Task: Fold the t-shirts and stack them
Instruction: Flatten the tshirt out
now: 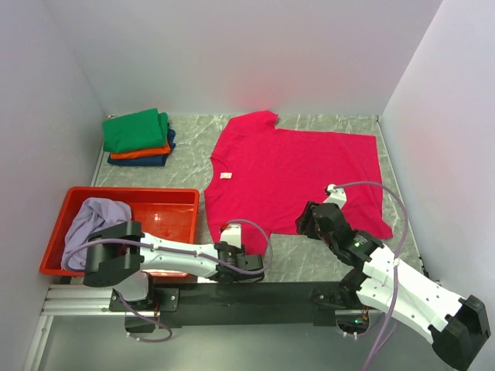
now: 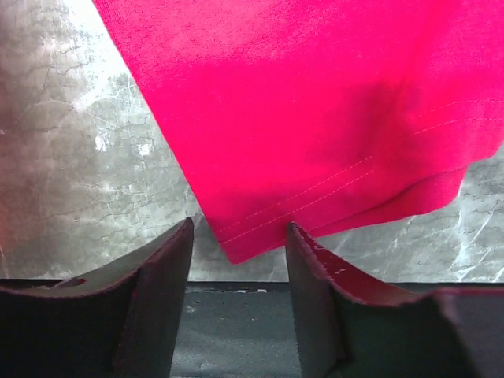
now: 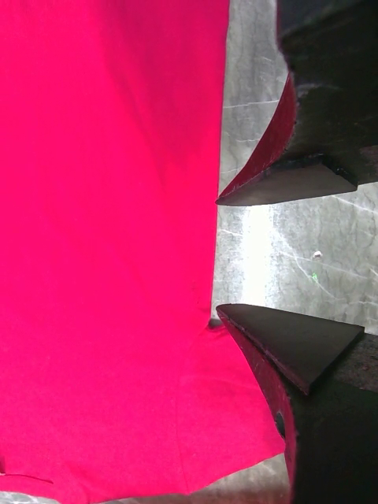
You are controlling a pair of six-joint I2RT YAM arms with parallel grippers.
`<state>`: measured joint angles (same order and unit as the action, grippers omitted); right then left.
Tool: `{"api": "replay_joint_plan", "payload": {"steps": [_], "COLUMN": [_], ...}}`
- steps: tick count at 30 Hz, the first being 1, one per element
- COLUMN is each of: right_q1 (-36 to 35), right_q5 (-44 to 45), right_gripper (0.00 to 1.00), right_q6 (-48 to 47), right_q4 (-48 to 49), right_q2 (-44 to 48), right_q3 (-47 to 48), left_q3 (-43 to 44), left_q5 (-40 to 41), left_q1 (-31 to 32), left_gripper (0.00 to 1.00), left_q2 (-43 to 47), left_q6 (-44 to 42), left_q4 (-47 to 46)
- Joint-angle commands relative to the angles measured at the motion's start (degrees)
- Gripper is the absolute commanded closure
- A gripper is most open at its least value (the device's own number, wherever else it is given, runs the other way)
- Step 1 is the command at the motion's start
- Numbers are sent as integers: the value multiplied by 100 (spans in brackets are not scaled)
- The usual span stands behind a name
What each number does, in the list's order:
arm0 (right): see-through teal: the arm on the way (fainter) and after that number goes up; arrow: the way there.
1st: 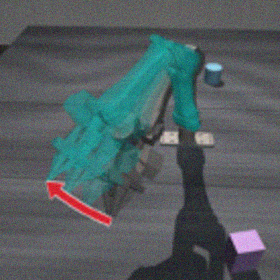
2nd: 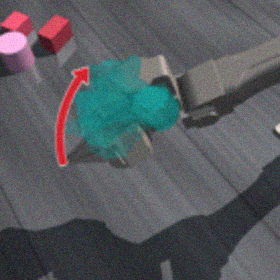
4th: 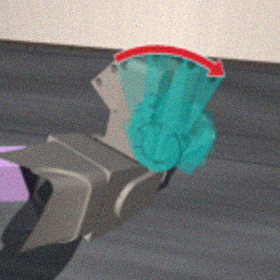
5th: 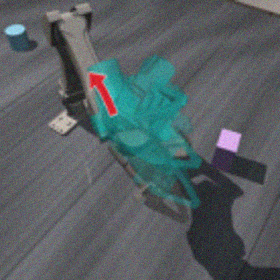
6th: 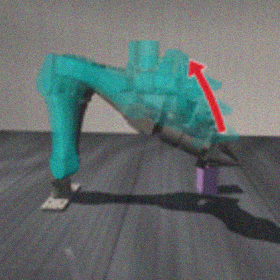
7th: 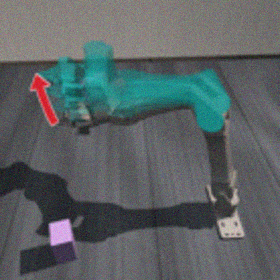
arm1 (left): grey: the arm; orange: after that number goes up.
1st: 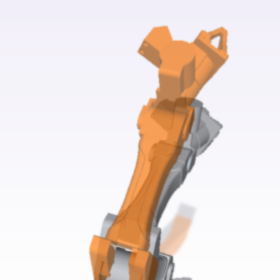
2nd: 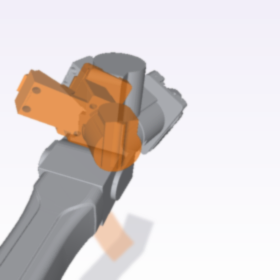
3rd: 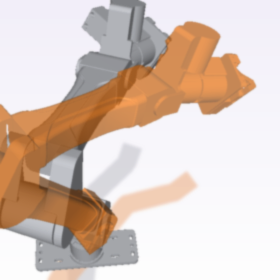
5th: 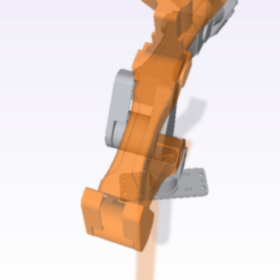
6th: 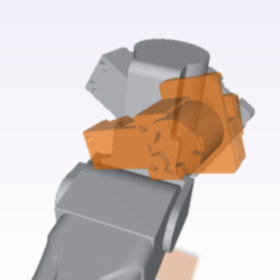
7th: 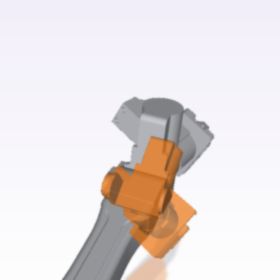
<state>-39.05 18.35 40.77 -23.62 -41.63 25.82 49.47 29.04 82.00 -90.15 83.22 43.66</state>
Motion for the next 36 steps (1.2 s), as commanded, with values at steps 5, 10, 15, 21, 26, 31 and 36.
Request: {"api": "replay_joint_plan", "payload": {"steps": [5, 10, 15, 21, 26, 31, 36], "right_q1": [99, 125, 335, 1030, 2014, 2981, 3842], "right_q5": [55, 28, -24, 108, 133, -130, -7], "right_gripper": [40, 40, 40, 33, 29, 21, 11], "right_q6": [-87, -96, -122, -184, -289, -237, 0], "right_q4": [94, 103, 68, 216, 287, 270, -90], "right_q2": [172, 216, 181, -108, -504, -856, -751], "right_q3": [-60, -78, -16, 89, 186, 230, 265], "left_q3": [159, 159, 168, -130, -614, -755, -939], "left_q5": [-91, 40, 286, 559, 577, 603, 498], "left_q1": [62, 62, 62, -289, -632, -869, -1054], "left_gripper": [63, 94, 99, 99, 99, 100, 99], "left_q2": [-424, -372, -91, 900, 1719, 2203, 2633], "left_q6": [-183, -25, 89, -121, -542, -938, -1545], "left_q4": [239, 468, 757, 549, 152, -146, -551]}}
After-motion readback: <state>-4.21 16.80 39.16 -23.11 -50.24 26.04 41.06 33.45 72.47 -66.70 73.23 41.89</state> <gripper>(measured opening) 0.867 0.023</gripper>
